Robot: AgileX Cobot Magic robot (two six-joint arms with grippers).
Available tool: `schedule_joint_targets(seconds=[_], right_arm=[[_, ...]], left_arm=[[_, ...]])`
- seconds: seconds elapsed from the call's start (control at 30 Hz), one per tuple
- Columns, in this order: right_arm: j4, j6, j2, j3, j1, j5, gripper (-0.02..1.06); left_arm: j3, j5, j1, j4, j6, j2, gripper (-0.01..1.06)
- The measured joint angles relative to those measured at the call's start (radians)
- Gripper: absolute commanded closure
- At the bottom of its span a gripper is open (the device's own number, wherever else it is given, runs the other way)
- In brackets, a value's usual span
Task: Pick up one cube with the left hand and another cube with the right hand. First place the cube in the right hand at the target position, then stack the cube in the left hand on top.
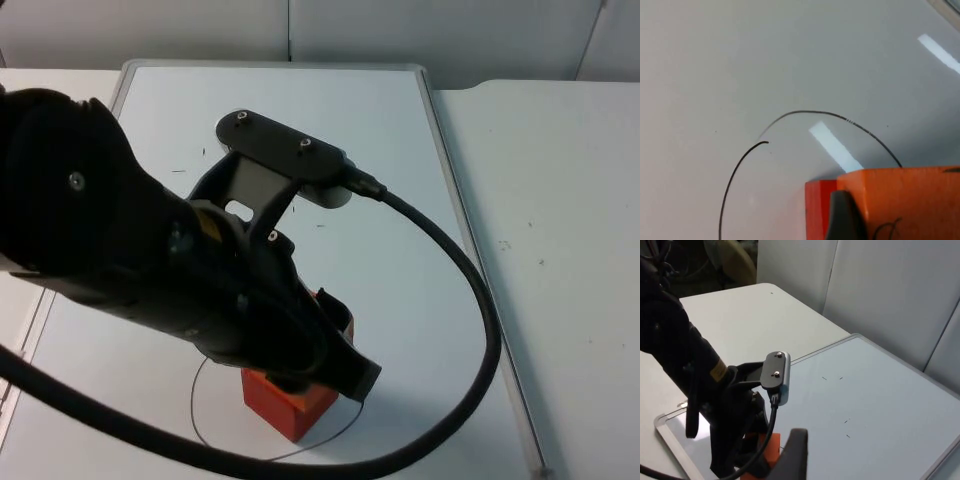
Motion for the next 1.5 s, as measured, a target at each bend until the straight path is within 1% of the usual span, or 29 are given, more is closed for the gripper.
schedule_joint_targets(seconds=[0.03, 0.07, 0.1, 0.13, 0.2, 0.23, 0.27, 0.3, 0.4, 0.43, 0.5, 0.6, 0.73, 0.83, 0.87, 1.07, 1.1, 1.13, 1.2, 1.23, 1.33, 1.37, 1.4, 1.43, 1.5], right_arm=[[0.000, 0.000, 0.000, 0.000, 0.000, 0.000, 0.21], [0.000, 0.000, 0.000, 0.000, 0.000, 0.000, 0.21], [0.000, 0.000, 0.000, 0.000, 0.000, 0.000, 0.21], [0.000, 0.000, 0.000, 0.000, 0.000, 0.000, 0.21], [0.000, 0.000, 0.000, 0.000, 0.000, 0.000, 0.21], [0.000, 0.000, 0.000, 0.000, 0.000, 0.000, 0.21], [0.000, 0.000, 0.000, 0.000, 0.000, 0.000, 0.21], [0.000, 0.000, 0.000, 0.000, 0.000, 0.000, 0.21], [0.000, 0.000, 0.000, 0.000, 0.000, 0.000, 0.21], [0.000, 0.000, 0.000, 0.000, 0.000, 0.000, 0.21], [0.000, 0.000, 0.000, 0.000, 0.000, 0.000, 0.21], [0.000, 0.000, 0.000, 0.000, 0.000, 0.000, 0.21], [0.000, 0.000, 0.000, 0.000, 0.000, 0.000, 0.21], [0.000, 0.000, 0.000, 0.000, 0.000, 0.000, 0.21], [0.000, 0.000, 0.000, 0.000, 0.000, 0.000, 0.21], [0.000, 0.000, 0.000, 0.000, 0.000, 0.002, 0.21], [0.000, 0.000, 0.000, 0.000, 0.000, 0.002, 0.21], [0.000, 0.000, 0.000, 0.000, 0.000, 0.004, 0.21], [0.000, 0.000, 0.000, 0.000, 0.000, 0.004, 0.21], [0.000, 0.000, 0.000, 0.000, 0.000, 0.004, 0.21], [0.000, 0.000, 0.000, 0.000, 0.000, 0.004, 0.21], [0.000, 0.000, 0.000, 0.000, 0.000, 0.004, 0.21], [0.000, 0.000, 0.000, 0.000, 0.000, 0.004, 0.21], [0.000, 0.000, 0.000, 0.000, 0.000, 0.004, 0.21], [0.000, 0.000, 0.000, 0.000, 0.000, 0.004, 0.21]], left_arm=[[0.000, 0.000, 0.000, 0.000, 0.000, 0.000, 1.04], [0.000, 0.000, 0.000, 0.000, 0.000, 0.000, 1.01], [0.000, 0.000, 0.000, 0.000, 0.000, 0.000, 1.01], [0.000, 0.000, 0.000, 0.000, 0.000, 0.000, 0.96], [0.000, 0.000, 0.000, 0.000, 0.000, 0.000, 0.81], [0.000, 0.000, 0.000, 0.000, 0.000, 0.000, 0.70], [0.000, 0.000, 0.000, 0.000, 0.000, 0.000, 0.70], [0.000, 0.000, 0.000, 0.000, 0.000, 0.000, 0.61], [0.000, 0.000, 0.000, 0.000, 0.000, 0.000, 0.28], [0.000, 0.000, 0.000, 0.000, 0.000, 0.000, 0.28], [0.000, 0.004, 0.000, 0.000, 0.000, -0.003, 0.17], [0.000, 0.013, 0.000, 0.008, 0.000, -0.024, 0.17], [0.000, 0.032, 0.000, 0.033, 0.000, -0.110, 0.17], [-0.026, 0.087, 0.002, 0.072, 0.000, -0.222, 0.17], [-0.026, 0.087, 0.002, 0.072, 0.000, -0.222, 0.17], [-0.216, 0.346, 0.002, 0.176, 0.000, -0.496, 0.17], [-0.216, 0.346, 0.002, 0.176, 0.000, -0.496, 0.17], [-0.248, 0.385, 0.002, 0.200, 0.000, -0.536, 0.17], [-0.290, 0.436, 0.002, 0.240, -0.004, -0.625, 0.17], [-0.290, 0.436, 0.002, 0.240, -0.004, -0.625, 0.17], [-0.305, 0.500, 0.002, 0.326, -0.041, -0.768, 0.17], [-0.305, 0.533, 0.002, 0.355, -0.061, -0.806, 0.17], [-0.305, 0.533, 0.002, 0.355, -0.061, -0.806, 0.17], [-0.305, 0.565, 0.002, 0.385, -0.080, -0.834, 0.17], [-0.305, 0.658, 0.002, 0.437, -0.123, -0.890, 0.17]])
